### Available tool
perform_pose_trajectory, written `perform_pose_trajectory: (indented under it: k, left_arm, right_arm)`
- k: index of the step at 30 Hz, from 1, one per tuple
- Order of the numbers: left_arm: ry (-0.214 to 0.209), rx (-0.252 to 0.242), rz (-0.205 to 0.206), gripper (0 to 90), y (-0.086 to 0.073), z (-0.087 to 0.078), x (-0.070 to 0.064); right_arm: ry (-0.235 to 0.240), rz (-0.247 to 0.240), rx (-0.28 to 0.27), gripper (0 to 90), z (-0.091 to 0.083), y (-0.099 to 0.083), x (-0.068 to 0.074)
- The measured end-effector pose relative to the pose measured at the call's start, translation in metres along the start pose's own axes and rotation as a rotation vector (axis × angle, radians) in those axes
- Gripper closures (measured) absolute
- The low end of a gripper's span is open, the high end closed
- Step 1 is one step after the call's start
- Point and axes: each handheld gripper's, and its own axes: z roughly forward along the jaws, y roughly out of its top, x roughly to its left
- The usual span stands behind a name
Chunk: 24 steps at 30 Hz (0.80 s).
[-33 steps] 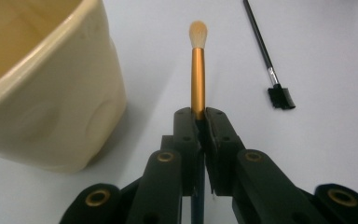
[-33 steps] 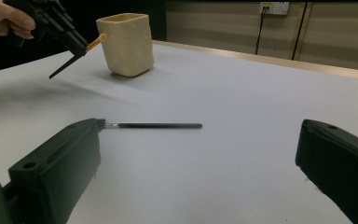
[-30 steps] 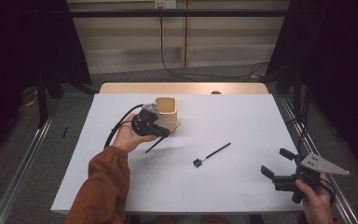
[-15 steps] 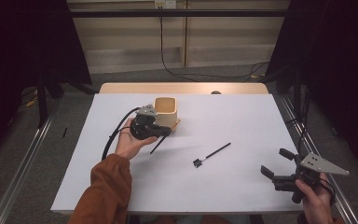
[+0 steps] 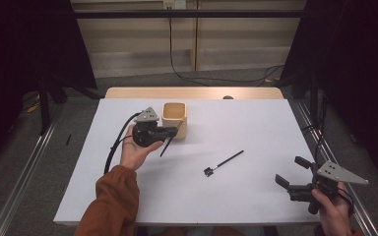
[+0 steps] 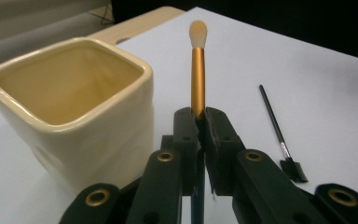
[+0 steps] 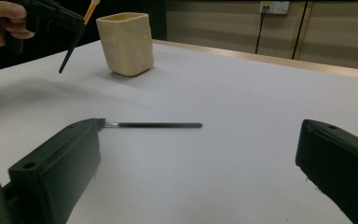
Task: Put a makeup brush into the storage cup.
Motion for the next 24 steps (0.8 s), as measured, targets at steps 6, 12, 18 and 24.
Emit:
perform_pose_trajectory:
  k: [6, 12, 18, 24]
  left_arm:
    - [0.002, -0.05, -0.002, 84.0, -0.003, -0.004, -0.002]
    - [0.018, -0.13, -0.033, 84.0, -0.005, -0.008, -0.001]
    - [0.02, -0.166, -0.046, 84.0, -0.005, -0.011, 0.0]
    - [0.022, -0.209, -0.055, 84.0, -0.001, -0.021, 0.0]
  right_arm:
    - [-0.001, 0.0, 0.0, 0.0, 0.0, 0.0, 0.0]
    - [-0.004, -0.001, 0.002, 0.0, -0.001, 0.0, 0.0]
    - [-0.012, -0.001, -0.004, 0.0, -0.001, 0.0, 0.0]
    - [-0.007, -0.002, -0.003, 0.0, -0.001, 0.0, 0.0]
